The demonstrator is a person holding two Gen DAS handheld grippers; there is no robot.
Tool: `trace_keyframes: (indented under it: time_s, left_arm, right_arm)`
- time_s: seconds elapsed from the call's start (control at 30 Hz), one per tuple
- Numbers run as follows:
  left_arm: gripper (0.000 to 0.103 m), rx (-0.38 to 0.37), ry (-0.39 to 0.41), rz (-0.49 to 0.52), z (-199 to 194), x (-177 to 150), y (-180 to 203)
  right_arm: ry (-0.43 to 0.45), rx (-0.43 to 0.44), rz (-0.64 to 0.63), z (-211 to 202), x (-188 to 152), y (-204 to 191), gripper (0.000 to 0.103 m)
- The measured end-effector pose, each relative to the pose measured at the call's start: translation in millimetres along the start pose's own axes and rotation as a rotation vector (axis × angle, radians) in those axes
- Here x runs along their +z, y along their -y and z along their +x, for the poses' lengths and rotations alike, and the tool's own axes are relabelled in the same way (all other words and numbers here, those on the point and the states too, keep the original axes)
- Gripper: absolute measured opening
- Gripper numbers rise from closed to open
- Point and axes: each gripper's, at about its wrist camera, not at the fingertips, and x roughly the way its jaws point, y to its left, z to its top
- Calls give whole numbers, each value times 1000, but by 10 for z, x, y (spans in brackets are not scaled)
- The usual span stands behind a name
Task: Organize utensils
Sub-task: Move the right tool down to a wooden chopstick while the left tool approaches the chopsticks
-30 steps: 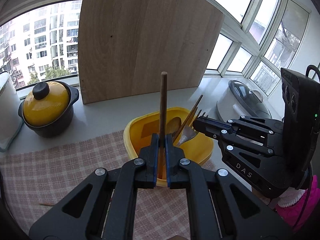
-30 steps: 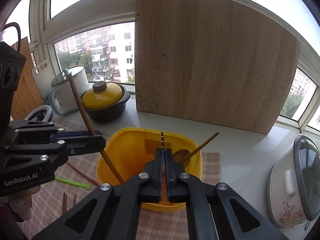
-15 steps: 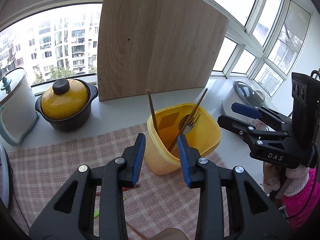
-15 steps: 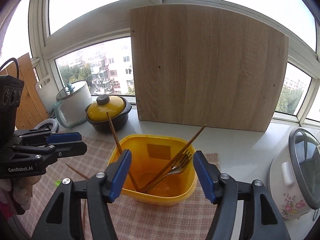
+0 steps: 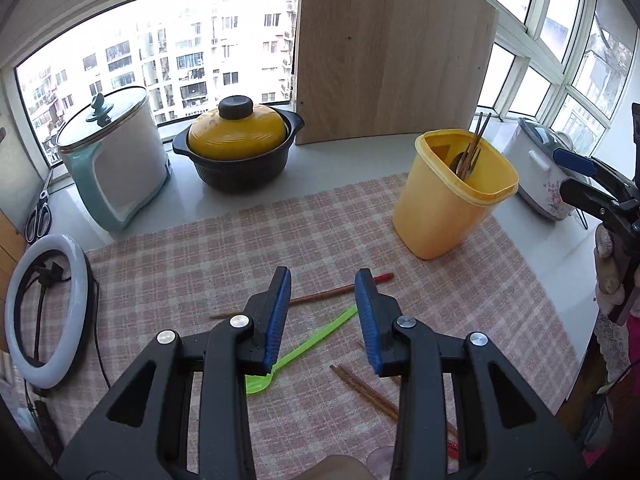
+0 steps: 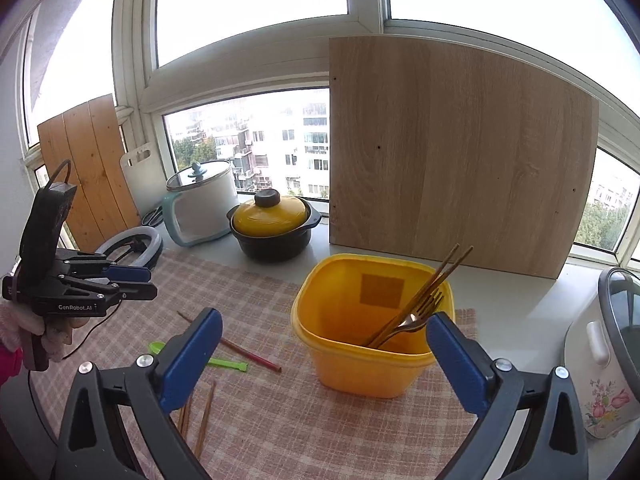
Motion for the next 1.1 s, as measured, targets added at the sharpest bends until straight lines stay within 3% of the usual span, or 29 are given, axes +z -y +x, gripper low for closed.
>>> trace_keyframes:
  time_s: [0.3, 0.53, 0.6, 0.67, 0.8, 1.1]
  left_arm:
    - [36, 2, -132, -120, 26, -611, -324]
    - [36, -53, -230, -280, 186, -970, -480]
    - [36, -44, -241, -307, 251, -1034, -501]
    - [36, -42, -244, -346, 303, -1076, -557]
    - [36, -63, -237, -444, 411, -1084, -709]
    - [35, -94, -214, -608, 580, -1055, -1007]
  right_arm:
    - [-206, 81, -115, 403, -407, -451, 103]
    - [-289, 166, -205, 624, -624, -768, 92]
    - [-318, 177, -220, 694, -665, -812, 87]
    - [-357, 201, -213, 765, -710, -839, 75]
    - [-409, 238, -191, 861, -820, -874, 71]
    - [-493, 291, -150, 993, -1032, -991, 48]
